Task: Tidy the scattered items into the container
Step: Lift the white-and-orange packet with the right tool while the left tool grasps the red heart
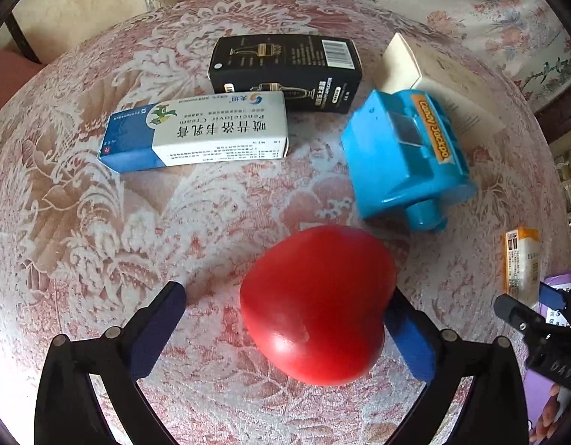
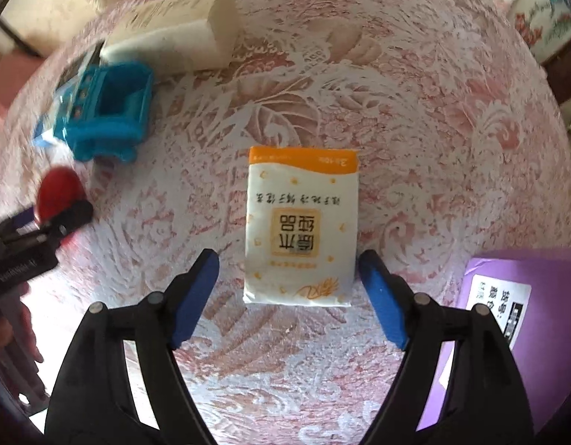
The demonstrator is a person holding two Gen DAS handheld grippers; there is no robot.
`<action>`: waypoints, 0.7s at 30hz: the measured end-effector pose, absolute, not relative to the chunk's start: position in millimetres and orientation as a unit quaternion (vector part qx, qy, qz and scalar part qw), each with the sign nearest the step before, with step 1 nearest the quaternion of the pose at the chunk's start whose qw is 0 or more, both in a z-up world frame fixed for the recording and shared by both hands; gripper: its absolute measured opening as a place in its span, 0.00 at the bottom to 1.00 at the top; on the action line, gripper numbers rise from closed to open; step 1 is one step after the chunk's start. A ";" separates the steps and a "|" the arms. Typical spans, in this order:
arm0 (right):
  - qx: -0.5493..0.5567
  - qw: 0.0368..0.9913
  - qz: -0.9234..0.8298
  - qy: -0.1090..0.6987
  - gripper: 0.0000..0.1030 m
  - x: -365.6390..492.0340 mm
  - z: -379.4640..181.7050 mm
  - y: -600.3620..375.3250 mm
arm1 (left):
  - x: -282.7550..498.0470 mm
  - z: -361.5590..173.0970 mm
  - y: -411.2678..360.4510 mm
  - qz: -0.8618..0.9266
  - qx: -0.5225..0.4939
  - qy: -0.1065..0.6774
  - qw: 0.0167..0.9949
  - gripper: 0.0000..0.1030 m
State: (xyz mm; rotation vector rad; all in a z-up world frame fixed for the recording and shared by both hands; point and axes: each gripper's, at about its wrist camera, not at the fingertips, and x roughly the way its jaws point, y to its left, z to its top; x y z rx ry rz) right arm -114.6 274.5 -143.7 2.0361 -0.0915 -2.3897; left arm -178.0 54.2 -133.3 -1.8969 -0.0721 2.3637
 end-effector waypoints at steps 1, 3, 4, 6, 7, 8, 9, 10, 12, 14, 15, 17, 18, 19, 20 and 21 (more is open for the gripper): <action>0.647 0.000 -0.761 -0.044 0.77 -114.1 -143.2 278.4 | -178.6 -133.2 53.8 0.777 -0.627 -0.025 0.053 1.00; 0.645 -0.002 -0.763 -0.049 0.73 -113.9 -143.5 281.7 | -179.8 -132.9 53.1 0.773 -0.633 -0.027 0.049 1.00; 0.643 -0.003 -0.764 -0.052 0.73 -113.8 -143.6 283.3 | -180.1 -133.0 53.6 0.771 -0.634 -0.029 0.045 1.00; 0.642 -0.003 -0.766 -0.045 0.71 -114.5 -144.6 281.7 | -179.9 -131.8 56.3 0.773 -0.633 -0.027 0.042 1.00; 0.641 -0.003 -0.767 -0.036 0.71 -115.2 -145.4 278.9 | -179.4 -130.6 58.4 0.776 -0.629 -0.023 0.042 1.00; 0.640 -0.003 -0.768 -0.026 0.70 -115.8 -146.1 276.1 | -178.8 -129.4 60.5 0.779 -0.626 -0.020 0.042 1.00; 0.640 -0.002 -0.768 -0.017 0.68 -116.5 -146.9 273.3 | -178.0 -127.5 63.4 0.783 -0.620 -0.013 0.043 0.99; 0.639 -0.002 -0.769 -0.008 0.66 -117.0 -147.7 270.4 | -177.2 -125.6 66.3 0.787 -0.615 -0.007 0.045 0.96; 0.638 0.000 -0.770 0.012 0.64 -116.2 -150.2 263.1 | -176.6 -124.5 71.5 0.790 -0.610 0.001 0.053 0.90; 0.638 0.000 -0.770 0.024 0.64 -115.7 -152.3 258.1 | -177.4 -127.0 72.9 0.787 -0.614 -0.003 0.060 0.87; 0.638 0.000 -0.770 0.027 0.63 -115.2 -153.3 256.3 | -177.8 -127.7 72.6 0.787 -0.613 -0.009 0.063 0.86; 0.638 -0.001 -0.770 0.024 0.63 -112.7 -155.2 256.3 | -177.8 -128.7 70.5 0.788 -0.611 -0.019 0.068 0.84; 0.636 0.000 -0.771 0.025 0.63 -113.9 -156.4 260.2 | -177.5 -128.7 70.1 0.790 -0.609 -0.020 0.069 0.84; 0.635 0.000 -0.772 0.026 0.63 -113.5 -156.9 265.1 | -176.8 -128.6 70.5 0.791 -0.607 -0.018 0.072 0.82; 0.634 0.002 -0.773 0.027 0.62 -99.0 -153.2 279.5 | -176.2 -128.4 71.0 0.793 -0.605 -0.017 0.075 0.80; 0.633 -0.003 -0.774 0.022 0.62 -113.9 -176.6 284.7 | -174.4 -127.5 72.6 0.794 -0.603 -0.017 0.079 0.79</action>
